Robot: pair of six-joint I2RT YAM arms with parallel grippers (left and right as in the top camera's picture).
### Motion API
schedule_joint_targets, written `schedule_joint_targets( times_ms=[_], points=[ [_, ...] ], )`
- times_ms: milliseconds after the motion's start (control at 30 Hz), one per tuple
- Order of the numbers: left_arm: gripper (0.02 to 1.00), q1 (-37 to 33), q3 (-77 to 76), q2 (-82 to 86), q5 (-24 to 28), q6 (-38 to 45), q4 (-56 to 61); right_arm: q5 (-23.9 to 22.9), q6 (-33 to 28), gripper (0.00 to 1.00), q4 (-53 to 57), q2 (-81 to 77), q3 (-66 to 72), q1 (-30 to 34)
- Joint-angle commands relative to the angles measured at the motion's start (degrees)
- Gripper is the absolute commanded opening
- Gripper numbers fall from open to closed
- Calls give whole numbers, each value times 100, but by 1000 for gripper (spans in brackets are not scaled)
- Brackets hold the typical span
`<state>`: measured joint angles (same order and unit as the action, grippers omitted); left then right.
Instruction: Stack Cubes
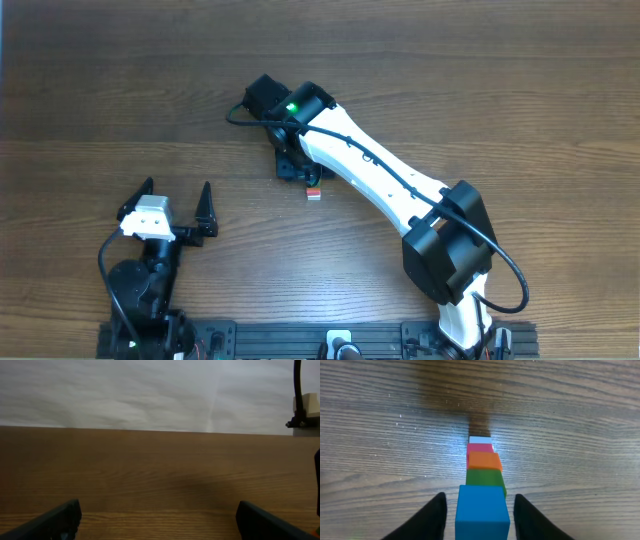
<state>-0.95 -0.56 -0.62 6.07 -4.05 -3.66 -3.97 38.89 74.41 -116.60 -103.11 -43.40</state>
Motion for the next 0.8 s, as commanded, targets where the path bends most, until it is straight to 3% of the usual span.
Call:
schedule_joint_targets(
  times_ms=[33, 300, 367, 433, 633, 800],
  points=[
    [1000, -28, 22, 24, 74, 83, -15, 4, 4, 470, -28, -87, 55, 17],
    [1000, -28, 22, 24, 74, 81, -15, 2, 0, 652, -31, -87, 55, 20],
    [1000, -28, 22, 24, 74, 83, -15, 0, -63, 752, -63, -85, 50, 24],
    [1000, -28, 22, 24, 74, 81, -15, 2, -188, 993, -140, -72, 37, 35],
    [1000, -28, 22, 24, 74, 83, -15, -39, -595, 991, -483, 114, 28, 105],
    [1000, -28, 22, 24, 74, 81, -15, -81, -1276, 993, -544, 490, -262, 568]
  ],
)
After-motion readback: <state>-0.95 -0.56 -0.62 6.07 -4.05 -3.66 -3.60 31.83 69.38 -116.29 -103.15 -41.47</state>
